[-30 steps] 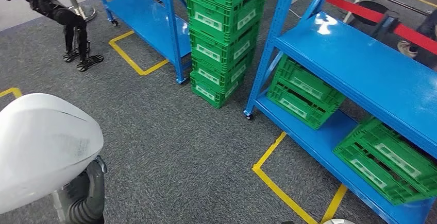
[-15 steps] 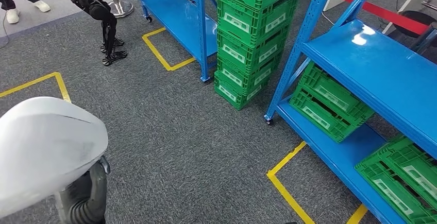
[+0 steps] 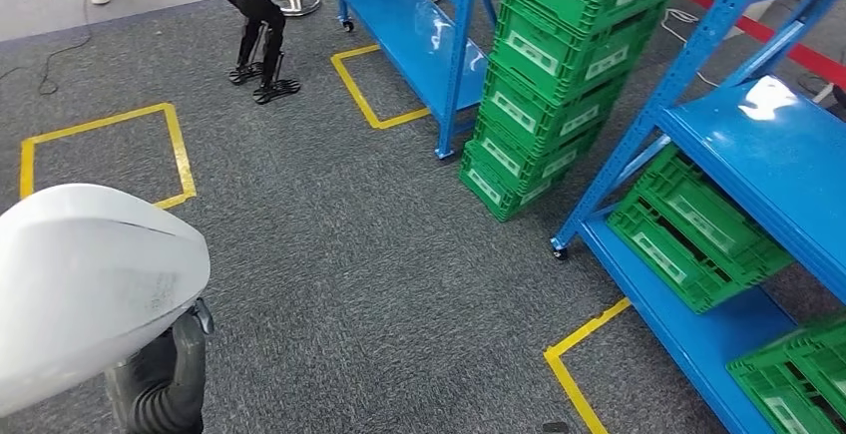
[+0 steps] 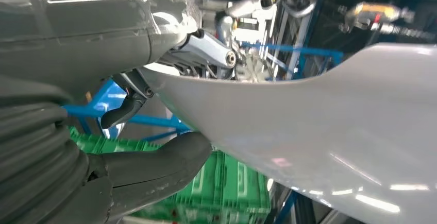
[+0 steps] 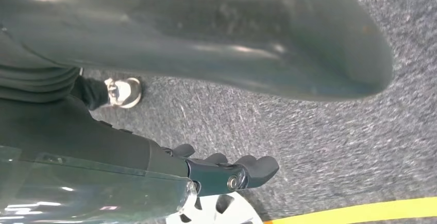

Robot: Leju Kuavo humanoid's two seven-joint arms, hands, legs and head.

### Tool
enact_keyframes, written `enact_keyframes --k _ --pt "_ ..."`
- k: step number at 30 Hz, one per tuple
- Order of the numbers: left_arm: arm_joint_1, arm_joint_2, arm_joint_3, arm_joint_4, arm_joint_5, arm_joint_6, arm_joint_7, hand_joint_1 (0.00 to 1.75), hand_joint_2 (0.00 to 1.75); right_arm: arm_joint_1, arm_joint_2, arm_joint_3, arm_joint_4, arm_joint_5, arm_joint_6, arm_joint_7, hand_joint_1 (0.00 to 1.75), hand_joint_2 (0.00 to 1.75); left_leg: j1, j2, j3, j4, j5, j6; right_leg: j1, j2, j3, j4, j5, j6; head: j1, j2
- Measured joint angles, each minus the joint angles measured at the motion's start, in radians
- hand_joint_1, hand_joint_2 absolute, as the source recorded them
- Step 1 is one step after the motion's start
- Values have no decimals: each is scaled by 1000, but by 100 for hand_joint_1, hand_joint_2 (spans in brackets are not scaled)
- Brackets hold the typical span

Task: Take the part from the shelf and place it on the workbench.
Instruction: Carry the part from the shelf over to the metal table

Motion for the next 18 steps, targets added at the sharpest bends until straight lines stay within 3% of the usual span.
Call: enact_keyframes --k 2,3,4,5,7,9,11,13,15,17,18 --pt "-1 -1 0 2 0 0 0 175 175 9 -1 0 0 0 -1 1 0 0 -7 -29 -6 0 4 6 3 13 -56 131 -56 -5 10 0" --pt "-1 -1 0 3 -1 1 0 175 175 12 -1 0 0 0 -1 2 0 0 -11 -44 -8 1 6 9 6 14 -68 158 -57 -11 14 0" --pt "-1 -1 0 3 -1 1 0 175 175 14 -2 0 0 0 -1 4 0 0 -15 -58 -7 1 7 10 10 17 -63 145 -36 -19 18 0" --pt "-1 -1 0 4 -1 1 0 175 175 14 -2 0 0 0 -1 7 0 0 -19 -73 -6 1 8 12 16 23 -42 94 1 -30 20 0" --pt "-1 -3 1 4 4 -1 0 175 175 13 -4 -1 0 0 -1 12 0 0 -24 -97 -4 0 11 13 28 53 16 -47 75 -58 19 0" --pt "0 -9 5 4 10 -6 0 175 175 13 -8 -1 0 1 -3 14 0 0 -21 -116 -7 -1 15 9 37 75 46 -124 102 -76 16 0" --pt "3 -17 14 5 11 -5 0 175 175 13 -11 -1 0 1 -8 8 0 0 -19 -134 -14 -4 22 0 39 67 52 -142 105 -83 19 0" --pt "8 -22 25 8 4 23 0 175 175 10 -11 -1 0 2 -14 3 0 0 -22 -93 -24 9 11 -7 33 49 65 -172 120 -78 20 0" --pt "8 -24 31 14 -5 79 0 175 175 12 -12 -2 0 2 -17 4 0 0 -19 -29 -64 88 -43 -17 27 27 74 -194 131 -69 10 0" --pt "10 -25 36 23 -12 127 0 175 175 19 -14 -1 0 2 -18 5 0 0 -5 -15 -122 206 -98 -36 23 3 74 -195 130 -65 1 0" --pt "14 -26 40 29 -16 142 0 175 175 22 -14 -1 0 2 -19 5 0 0 3 -14 -139 240 -104 -45 20 -10 74 -193 128 -61 -2 0"
